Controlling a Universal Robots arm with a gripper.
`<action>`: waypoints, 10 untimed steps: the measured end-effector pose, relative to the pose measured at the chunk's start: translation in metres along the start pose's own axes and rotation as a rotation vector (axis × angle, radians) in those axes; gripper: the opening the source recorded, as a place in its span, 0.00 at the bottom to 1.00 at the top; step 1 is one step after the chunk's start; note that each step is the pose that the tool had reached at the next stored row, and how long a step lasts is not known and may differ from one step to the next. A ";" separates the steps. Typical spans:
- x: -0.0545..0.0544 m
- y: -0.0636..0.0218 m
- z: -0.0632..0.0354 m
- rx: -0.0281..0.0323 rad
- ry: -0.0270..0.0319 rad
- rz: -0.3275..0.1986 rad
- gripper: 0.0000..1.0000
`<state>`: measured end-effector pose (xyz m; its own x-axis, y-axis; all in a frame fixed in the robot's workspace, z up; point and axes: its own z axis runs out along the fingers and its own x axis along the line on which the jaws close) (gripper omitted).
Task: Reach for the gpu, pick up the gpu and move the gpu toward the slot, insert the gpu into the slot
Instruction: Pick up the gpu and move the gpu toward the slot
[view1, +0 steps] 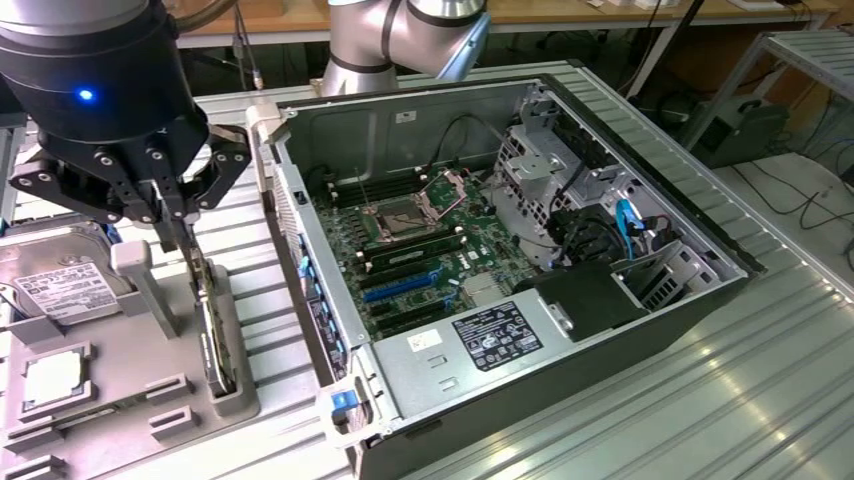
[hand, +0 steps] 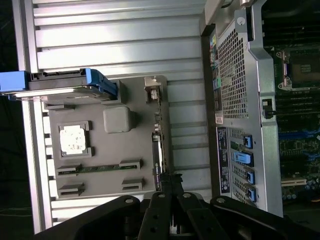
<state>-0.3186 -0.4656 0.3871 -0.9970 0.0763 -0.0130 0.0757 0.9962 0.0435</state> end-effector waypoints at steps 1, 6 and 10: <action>0.000 -0.0005 0.0000 0.0000 0.0000 0.000 0.17; 0.000 -0.0017 -0.0001 -0.0001 0.0000 0.000 0.47; 0.000 -0.0019 0.0004 -0.0005 0.0003 -0.007 0.66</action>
<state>-0.3185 -0.4674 0.3866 -0.9975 0.0696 -0.0130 0.0690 0.9966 0.0439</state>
